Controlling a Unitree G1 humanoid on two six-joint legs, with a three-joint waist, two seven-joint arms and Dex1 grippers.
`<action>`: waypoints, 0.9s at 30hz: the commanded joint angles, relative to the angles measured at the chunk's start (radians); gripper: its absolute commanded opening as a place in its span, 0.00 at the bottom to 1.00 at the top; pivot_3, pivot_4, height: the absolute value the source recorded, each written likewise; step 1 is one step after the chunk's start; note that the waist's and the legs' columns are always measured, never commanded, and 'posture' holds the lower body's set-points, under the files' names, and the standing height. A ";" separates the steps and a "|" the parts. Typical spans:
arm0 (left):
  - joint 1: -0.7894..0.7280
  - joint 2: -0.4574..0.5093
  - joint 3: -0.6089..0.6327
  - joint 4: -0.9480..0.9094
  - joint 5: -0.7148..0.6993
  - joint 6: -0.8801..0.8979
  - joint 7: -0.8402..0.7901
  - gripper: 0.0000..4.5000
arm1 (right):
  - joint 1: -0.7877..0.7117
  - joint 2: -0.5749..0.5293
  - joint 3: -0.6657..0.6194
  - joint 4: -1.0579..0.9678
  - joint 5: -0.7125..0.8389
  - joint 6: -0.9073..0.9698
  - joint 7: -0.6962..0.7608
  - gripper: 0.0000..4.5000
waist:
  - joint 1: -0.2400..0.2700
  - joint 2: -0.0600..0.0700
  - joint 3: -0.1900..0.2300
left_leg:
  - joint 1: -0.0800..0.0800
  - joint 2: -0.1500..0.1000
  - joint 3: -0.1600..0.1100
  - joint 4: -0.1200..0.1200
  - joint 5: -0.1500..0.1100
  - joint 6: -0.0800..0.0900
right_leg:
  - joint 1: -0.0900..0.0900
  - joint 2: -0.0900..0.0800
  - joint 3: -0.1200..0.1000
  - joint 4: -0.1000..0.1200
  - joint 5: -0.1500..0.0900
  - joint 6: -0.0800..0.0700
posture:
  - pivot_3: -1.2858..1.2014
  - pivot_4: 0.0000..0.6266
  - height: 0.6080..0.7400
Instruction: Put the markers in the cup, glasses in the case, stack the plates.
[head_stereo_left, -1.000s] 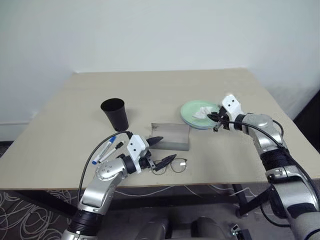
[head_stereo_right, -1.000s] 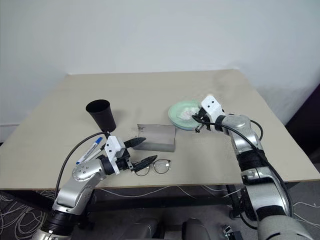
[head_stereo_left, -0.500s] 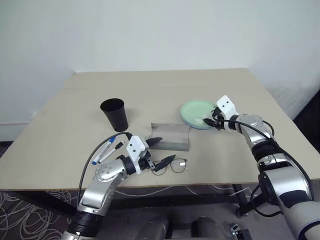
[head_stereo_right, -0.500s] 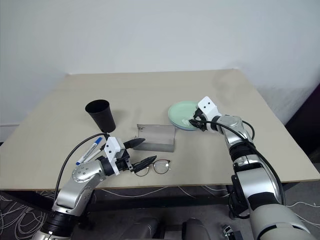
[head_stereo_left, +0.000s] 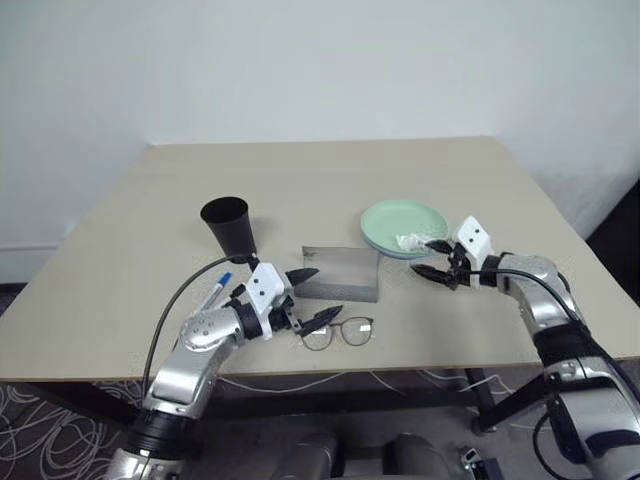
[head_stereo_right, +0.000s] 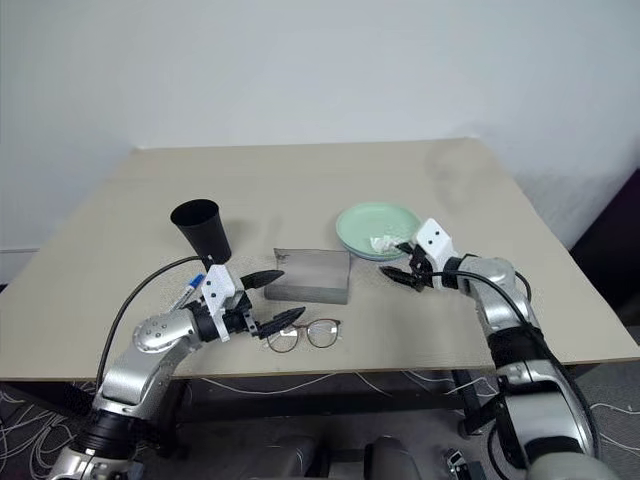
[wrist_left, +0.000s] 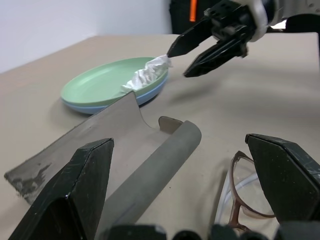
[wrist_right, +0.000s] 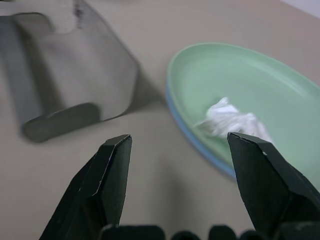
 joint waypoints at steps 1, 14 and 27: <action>-0.044 0.026 0.006 0.003 -0.019 0.018 -0.057 1.00 | 0.037 -0.024 -0.021 -0.117 0.049 0.024 0.049 0.73 | -0.001 0.000 0.000 | 0.000 0.000 0.000 0.000 0.000 0.000 | 0.000 0.000 0.000 0.000 0.000 0.000 | 0.52 0.00 0.98; -0.212 0.154 -0.080 0.137 -0.023 0.122 -0.392 1.00 | 0.122 0.021 -0.008 -0.222 0.054 0.049 0.005 0.73 | 0.003 -0.001 0.000 | -0.002 0.000 0.000 0.000 0.000 0.000 | -0.002 -0.001 -0.001 0.000 0.000 0.000 | 0.52 0.00 0.98; -0.418 0.143 -0.229 0.377 0.122 -0.043 -0.633 1.00 | 0.256 0.023 -0.046 -0.357 0.184 0.053 0.078 0.73 | 0.005 -0.001 0.000 | -0.011 0.000 0.000 0.000 0.000 0.000 | -0.012 -0.001 -0.001 -0.001 0.000 0.001 | 0.52 0.00 0.98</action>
